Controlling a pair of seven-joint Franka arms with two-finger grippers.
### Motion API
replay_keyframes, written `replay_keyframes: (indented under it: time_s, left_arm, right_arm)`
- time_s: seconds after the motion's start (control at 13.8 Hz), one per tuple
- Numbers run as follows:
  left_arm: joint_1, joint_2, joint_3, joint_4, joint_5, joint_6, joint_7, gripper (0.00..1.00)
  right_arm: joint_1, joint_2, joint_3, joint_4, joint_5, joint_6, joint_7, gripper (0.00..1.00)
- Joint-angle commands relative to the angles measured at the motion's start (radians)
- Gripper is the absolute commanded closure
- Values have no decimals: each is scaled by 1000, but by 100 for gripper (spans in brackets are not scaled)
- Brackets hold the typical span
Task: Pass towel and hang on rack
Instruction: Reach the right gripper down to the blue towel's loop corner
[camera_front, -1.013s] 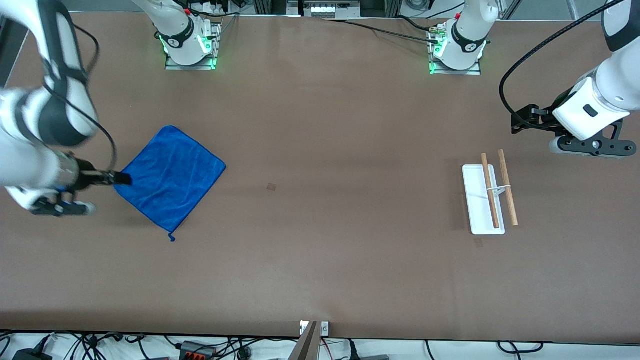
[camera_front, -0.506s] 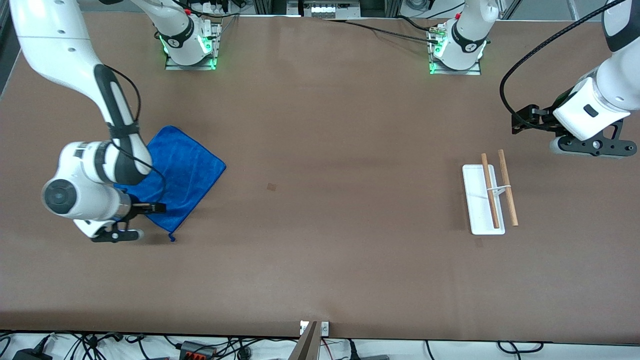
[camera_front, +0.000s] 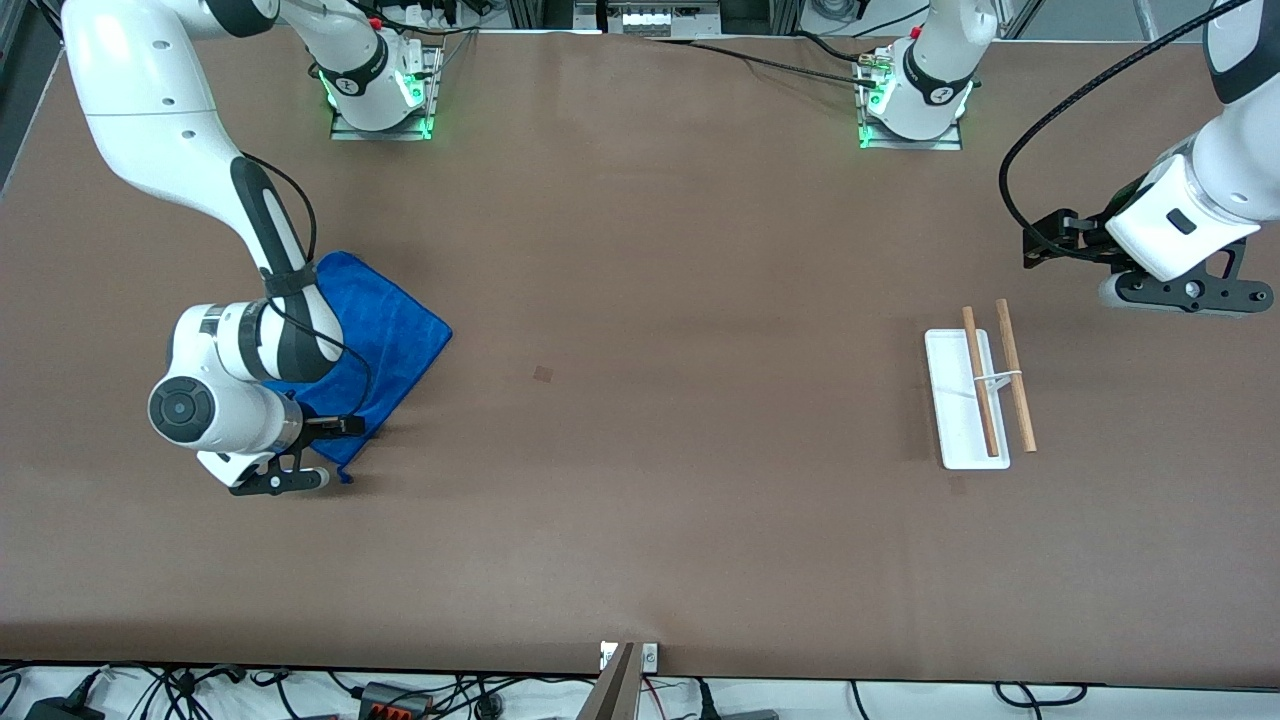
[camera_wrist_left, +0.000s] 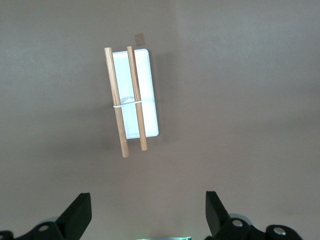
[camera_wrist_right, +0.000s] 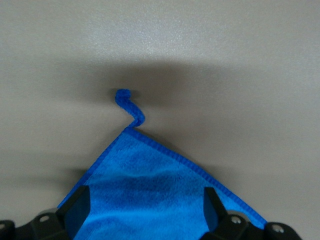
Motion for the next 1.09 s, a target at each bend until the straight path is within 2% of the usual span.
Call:
replay_keyframes:
  time_s: [0.0, 0.14, 0.58, 0.72, 1.01]
  left_arm:
    - [1, -2, -3, 6, 24, -9, 7, 0]
    - [1, -2, -3, 6, 24, -9, 9, 0]
    - [2, -2, -3, 6, 24, -9, 9, 0]
    - [-3, -2, -3, 6, 22, -8, 6, 0]
    - [2, 0, -3, 6, 22, -8, 9, 0]
  right_arm:
    - [-3, 42, 1, 78, 9, -12, 1, 0]
    - [-3, 65, 1, 105, 62, -15, -2, 0]
    - [-5, 87, 1, 105, 64, -23, -38, 0]
    - [-5, 87, 1, 105, 64, -47, -38, 5]
    - [-3, 85, 1, 105, 63, -49, -39, 36]
